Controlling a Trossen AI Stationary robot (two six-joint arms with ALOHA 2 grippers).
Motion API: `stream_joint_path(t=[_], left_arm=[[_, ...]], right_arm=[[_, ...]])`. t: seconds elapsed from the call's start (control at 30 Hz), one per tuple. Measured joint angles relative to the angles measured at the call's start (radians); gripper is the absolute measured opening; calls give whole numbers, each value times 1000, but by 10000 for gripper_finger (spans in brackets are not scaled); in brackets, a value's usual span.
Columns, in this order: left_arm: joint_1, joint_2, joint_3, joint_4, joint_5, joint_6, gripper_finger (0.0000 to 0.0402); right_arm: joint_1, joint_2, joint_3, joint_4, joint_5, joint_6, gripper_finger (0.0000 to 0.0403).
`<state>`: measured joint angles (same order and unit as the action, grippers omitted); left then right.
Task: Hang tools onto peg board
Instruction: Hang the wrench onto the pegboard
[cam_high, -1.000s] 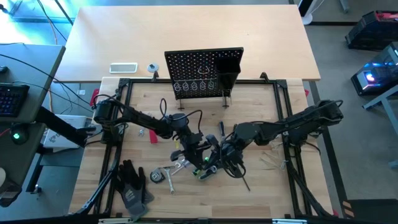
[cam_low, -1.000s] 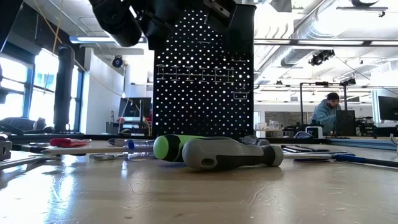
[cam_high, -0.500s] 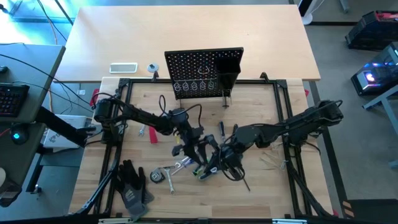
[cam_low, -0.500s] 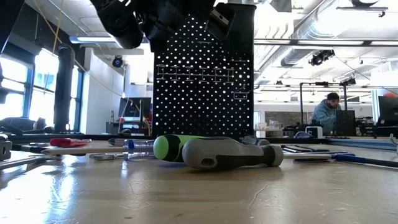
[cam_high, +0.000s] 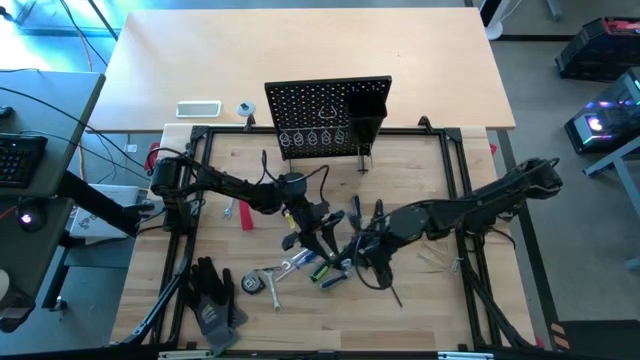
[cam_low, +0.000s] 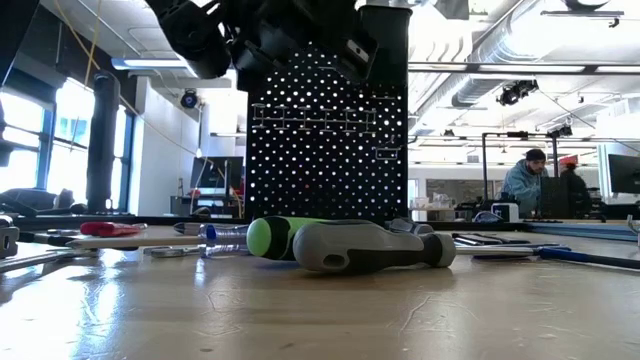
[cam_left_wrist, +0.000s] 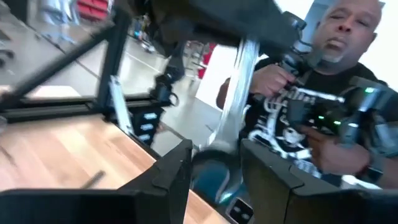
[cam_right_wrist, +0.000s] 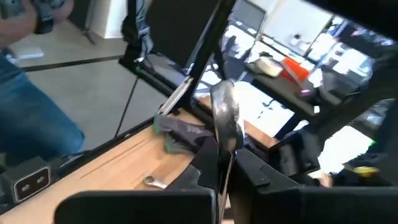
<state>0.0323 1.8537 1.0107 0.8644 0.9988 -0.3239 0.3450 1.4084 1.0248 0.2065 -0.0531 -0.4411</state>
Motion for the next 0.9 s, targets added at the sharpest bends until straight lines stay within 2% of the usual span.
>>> stream_joint_path(t=[0.13, 0.23, 0.47, 0.53, 0.9], left_arm=[[17, -29, 0, -9, -32, 55, 129], [30, -60, -1, -64, -98, 132, 129], [23, -139, -1, -342, -427, 399, 129], [14, -150, -1, -353, -504, 428, 129], [-42, -153, -1, -322, -741, 482, 129]], right_arm=[[4, -67, 1, -56, 23, 29, 5], [5, -117, 1, -120, 31, 51, 5], [0, -205, 1, -292, 157, 106, 5], [-8, -212, 1, -320, 177, 116, 5], [-98, -212, 1, -424, 202, 191, 5]])
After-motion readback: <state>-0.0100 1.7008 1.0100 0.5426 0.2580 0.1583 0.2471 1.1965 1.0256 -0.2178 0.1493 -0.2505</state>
